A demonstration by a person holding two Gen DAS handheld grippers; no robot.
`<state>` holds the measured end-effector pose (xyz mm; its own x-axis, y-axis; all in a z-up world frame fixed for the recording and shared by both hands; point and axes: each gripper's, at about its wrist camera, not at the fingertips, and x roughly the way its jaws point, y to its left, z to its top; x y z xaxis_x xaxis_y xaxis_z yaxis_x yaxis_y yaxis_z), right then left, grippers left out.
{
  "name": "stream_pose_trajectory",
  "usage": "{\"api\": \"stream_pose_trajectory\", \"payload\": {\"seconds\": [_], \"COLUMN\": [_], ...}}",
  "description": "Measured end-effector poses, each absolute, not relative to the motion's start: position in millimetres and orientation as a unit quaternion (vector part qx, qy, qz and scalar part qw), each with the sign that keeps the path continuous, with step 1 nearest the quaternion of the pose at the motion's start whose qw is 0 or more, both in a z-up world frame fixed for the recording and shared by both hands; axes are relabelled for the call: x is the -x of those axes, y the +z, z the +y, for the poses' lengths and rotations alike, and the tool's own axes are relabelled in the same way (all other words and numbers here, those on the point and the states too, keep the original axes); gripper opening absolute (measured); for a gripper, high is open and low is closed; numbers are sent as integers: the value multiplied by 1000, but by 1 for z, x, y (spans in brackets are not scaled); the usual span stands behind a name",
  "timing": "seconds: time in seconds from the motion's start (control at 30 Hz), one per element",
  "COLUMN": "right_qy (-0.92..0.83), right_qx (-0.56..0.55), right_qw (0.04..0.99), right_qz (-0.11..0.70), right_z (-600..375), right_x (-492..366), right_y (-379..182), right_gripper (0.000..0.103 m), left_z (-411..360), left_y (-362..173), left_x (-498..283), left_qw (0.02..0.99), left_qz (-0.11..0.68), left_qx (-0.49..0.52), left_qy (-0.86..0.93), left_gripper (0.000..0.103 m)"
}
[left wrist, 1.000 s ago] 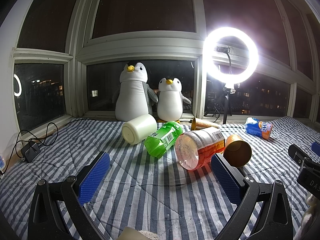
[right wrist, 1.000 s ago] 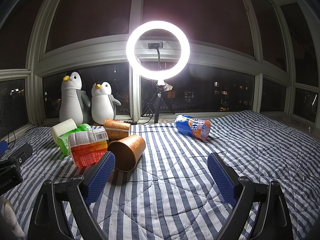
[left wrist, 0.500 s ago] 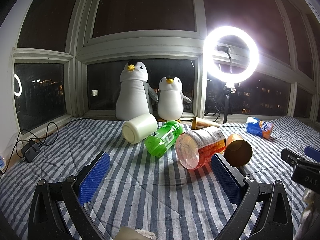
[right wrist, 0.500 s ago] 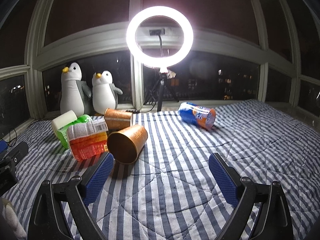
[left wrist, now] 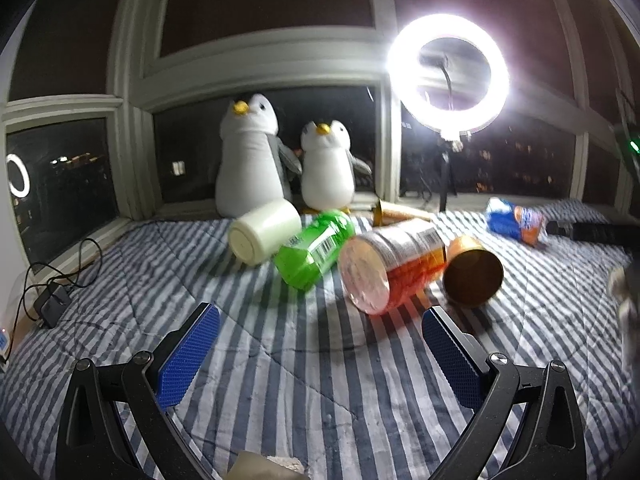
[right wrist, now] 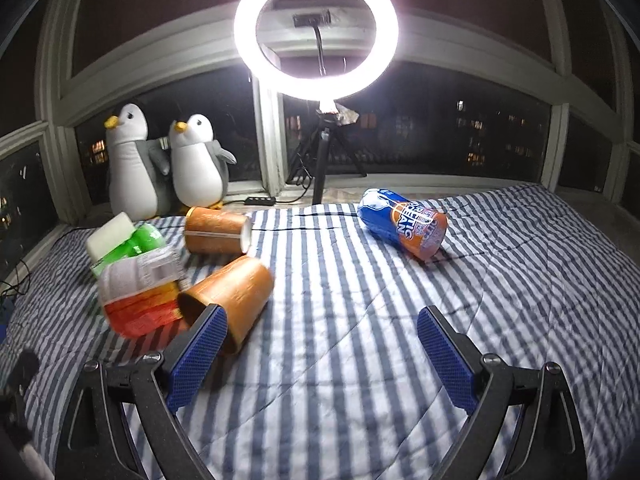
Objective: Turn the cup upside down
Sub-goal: 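Move the right gripper toward the blue Arctic Ocean can lying on its side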
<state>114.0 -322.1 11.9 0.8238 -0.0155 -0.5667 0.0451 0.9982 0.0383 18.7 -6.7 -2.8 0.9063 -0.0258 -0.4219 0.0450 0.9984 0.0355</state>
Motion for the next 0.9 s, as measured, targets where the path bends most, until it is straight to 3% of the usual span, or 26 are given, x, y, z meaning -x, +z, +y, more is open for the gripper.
{"api": "stream_pose_trajectory", "payload": {"seconds": [0.43,0.9], "right_qy": [-27,-80], "right_qx": [54,161], "right_qw": [920,860], "right_qz": [387,478], "right_z": [-383,-395], "right_x": [-257,-359], "right_y": [24,-27], "right_gripper": [94,94], "left_z": [3,38], "left_y": [0,-4], "left_x": [-38,-56], "left_qw": [960,947], "left_qz": [274,320], "left_qx": [-45,0], "left_qy": [-24,-13], "left_gripper": [102,102]}}
